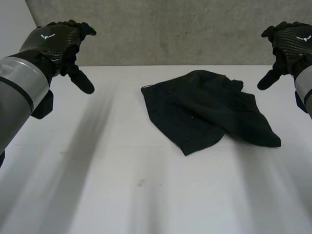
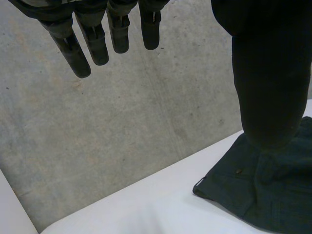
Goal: Fold the shorts.
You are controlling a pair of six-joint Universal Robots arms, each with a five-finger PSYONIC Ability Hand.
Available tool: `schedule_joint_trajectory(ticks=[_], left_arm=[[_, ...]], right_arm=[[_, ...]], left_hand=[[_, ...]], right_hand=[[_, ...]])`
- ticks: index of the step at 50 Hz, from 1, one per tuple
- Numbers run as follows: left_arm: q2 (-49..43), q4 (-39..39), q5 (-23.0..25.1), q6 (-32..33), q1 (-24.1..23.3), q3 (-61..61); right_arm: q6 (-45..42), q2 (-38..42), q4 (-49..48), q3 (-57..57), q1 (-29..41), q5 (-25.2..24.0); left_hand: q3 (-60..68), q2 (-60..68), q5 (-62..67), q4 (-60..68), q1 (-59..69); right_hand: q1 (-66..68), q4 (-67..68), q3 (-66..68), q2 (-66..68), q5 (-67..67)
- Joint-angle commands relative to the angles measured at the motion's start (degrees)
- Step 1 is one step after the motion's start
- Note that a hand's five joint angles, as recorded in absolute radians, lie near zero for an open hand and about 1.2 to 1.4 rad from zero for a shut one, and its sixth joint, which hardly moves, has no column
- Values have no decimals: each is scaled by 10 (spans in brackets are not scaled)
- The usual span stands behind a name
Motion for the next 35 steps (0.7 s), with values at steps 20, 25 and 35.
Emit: schedule_joint_trajectory(ticks=[20,25,35], left_arm=[[12,52,-1,0,4,-25],[9,57,-1,-1,6,-25],[7,70,-1,0,6,-35]], right_arm=[[-148,226,113,-22,79,-229],[-151,285,13,-33,86,-208],[-183,360,-24,-85,86,-157]], left_hand=[[-24,-16,-23,-20,-20],[-24,-16,-23,-20,-20],[-24,-16,-23,-20,-20]], right_hand=[[154,135,146,143,133],[283,264,276,272,262],[352,333,345,341,331]])
